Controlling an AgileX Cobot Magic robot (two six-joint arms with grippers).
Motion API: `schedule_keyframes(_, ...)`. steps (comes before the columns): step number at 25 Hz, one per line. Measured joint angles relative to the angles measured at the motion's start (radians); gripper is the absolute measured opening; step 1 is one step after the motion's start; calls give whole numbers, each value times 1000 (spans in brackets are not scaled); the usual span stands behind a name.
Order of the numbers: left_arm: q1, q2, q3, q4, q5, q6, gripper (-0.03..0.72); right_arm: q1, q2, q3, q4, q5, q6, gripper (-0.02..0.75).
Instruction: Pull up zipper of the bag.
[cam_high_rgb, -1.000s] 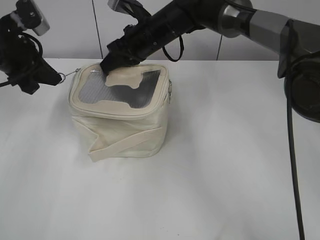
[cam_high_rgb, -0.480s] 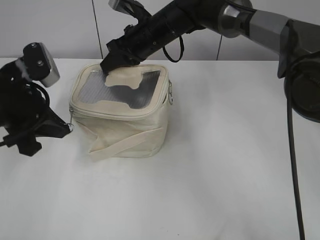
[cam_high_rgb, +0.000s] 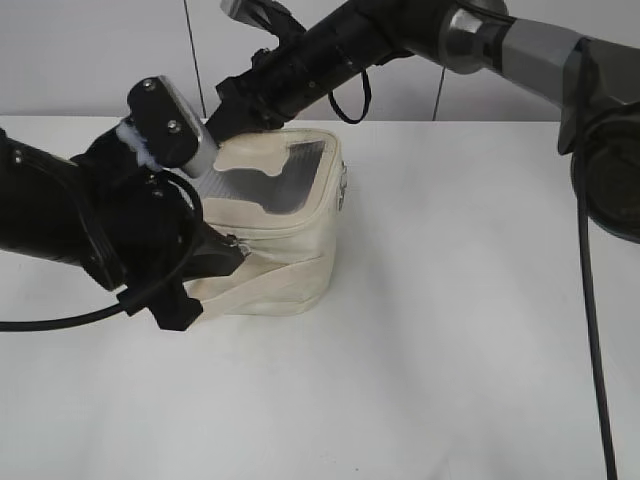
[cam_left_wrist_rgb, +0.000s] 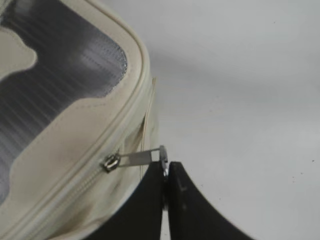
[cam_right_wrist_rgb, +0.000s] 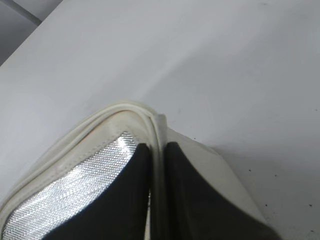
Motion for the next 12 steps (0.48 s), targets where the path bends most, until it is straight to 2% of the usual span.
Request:
schedule_keyframes(1,14,-2,0,-7,24,-23,11,-3,-2,0,-3,0,3,127)
schedule_keyframes(3,66,-20,1,-13,105,-44,69,-13,-14,0,-19,5,10,293)
schedule_keyframes(5,134,-48,2,-12,185,-52,176,-33,-39,0,-60,20,37,430)
schedule_keyframes(6,179,-68,2,-11,218,-62,229,-46,-57,0,-82,29,65,466)
schedule_keyframes(8,273,-102,3,-17,250,-97,294,-76,-91,0,-140,59,126,480)
schedule_keyframes(11,429,-114,-41,-39,309,-137,322,-125,-130,0,-202,142,220,460)
schedule_keyframes(12,461,-99,-79,-57,340,-142,326,-139,-138,1,-211,171,240,450)
